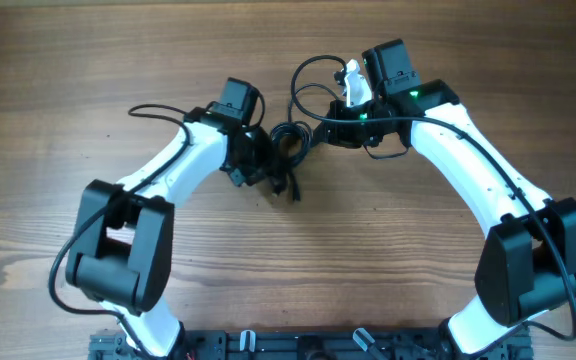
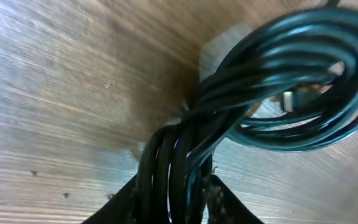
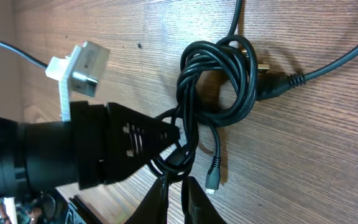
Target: Untangle cables
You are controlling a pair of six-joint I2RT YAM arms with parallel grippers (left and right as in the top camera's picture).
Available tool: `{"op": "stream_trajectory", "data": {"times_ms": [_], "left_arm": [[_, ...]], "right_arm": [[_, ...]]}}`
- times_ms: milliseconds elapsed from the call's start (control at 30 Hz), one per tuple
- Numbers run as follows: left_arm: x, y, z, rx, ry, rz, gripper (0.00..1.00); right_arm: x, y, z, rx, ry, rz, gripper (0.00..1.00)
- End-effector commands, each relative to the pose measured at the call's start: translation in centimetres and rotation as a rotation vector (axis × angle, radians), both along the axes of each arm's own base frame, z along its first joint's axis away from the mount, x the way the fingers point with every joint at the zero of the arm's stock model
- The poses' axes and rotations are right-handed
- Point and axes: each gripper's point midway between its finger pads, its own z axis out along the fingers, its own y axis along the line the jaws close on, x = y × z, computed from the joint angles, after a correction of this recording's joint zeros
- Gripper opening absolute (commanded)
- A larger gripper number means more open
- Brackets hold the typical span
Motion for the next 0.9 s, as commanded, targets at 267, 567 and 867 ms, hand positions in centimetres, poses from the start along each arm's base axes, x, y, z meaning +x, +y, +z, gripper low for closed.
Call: {"op": "stream_trajectory", "data": {"times_ms": [267,567,867], "left_arm": [[4.5,-5.6,6.1,-0.483,-0.219,-0.151,0.04],[5.8,-2.7,15.4,-0.966,-0.408,-0.342,0.04],[5.4,-2.0,16.5,-1.025,-0.412,-0.374,0.04]], "right_arm": [[-1.5,1.0,0.7,0.067,0.054,0.039,0.11],[-0.7,4.0,4.4,0.301,0.073,0.044,0.33],[1.3,4.3,4.8,0.338,0.121,-0.094,0.42]]}}
